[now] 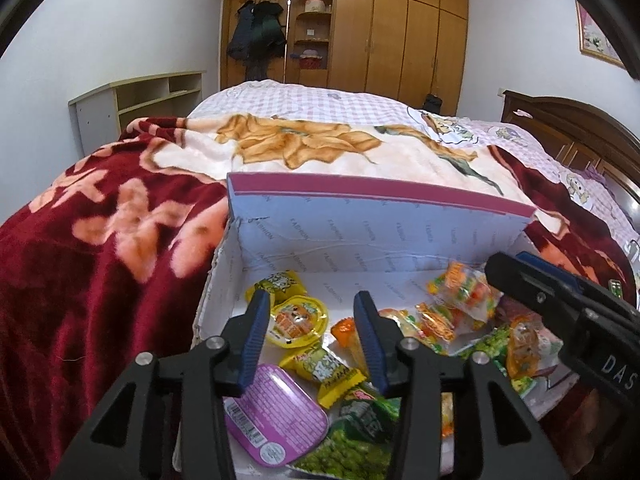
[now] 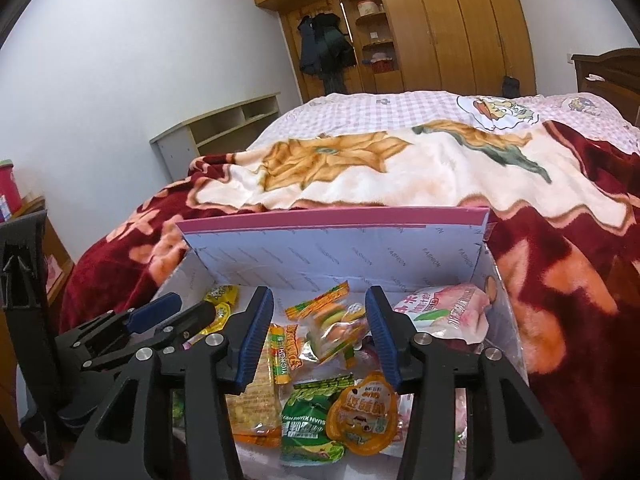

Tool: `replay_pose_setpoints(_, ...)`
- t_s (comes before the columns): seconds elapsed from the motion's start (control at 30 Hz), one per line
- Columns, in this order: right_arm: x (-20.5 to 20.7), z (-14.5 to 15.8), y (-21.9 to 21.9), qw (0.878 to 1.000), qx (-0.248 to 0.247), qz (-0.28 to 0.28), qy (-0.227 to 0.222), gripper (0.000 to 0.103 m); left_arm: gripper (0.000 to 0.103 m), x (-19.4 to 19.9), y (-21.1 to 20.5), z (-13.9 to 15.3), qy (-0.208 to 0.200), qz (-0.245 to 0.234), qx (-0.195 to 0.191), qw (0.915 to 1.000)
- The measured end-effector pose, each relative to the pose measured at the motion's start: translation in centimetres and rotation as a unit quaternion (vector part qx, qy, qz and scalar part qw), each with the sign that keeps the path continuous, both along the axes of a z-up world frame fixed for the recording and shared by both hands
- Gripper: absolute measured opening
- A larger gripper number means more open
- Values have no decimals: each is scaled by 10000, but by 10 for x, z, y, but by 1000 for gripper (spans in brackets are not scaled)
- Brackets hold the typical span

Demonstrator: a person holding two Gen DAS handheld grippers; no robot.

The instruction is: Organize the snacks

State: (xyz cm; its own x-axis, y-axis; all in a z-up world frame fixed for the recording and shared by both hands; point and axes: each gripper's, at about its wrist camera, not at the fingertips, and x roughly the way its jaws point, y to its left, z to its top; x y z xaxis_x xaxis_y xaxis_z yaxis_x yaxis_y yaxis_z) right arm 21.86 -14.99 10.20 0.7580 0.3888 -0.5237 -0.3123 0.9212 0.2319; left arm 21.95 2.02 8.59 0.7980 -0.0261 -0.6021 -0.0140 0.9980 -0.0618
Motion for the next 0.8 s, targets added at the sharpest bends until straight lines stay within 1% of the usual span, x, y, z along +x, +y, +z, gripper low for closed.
replay_pose_setpoints(0.43,-37,16,-6,9998,75,30,-207,51,48,-33,-9,18,-107,-66,85,9999)
replay_pose_setpoints(0.7,-69,20,-7,9995,21,42,-297,52,48,-59,-10,25,-131,-8,-19,9999)
replay_pose_setpoints(0.8,-80,20,-8,9995,-12,50,-312,54,48,-67,-11,26,-128,4,-69,9999)
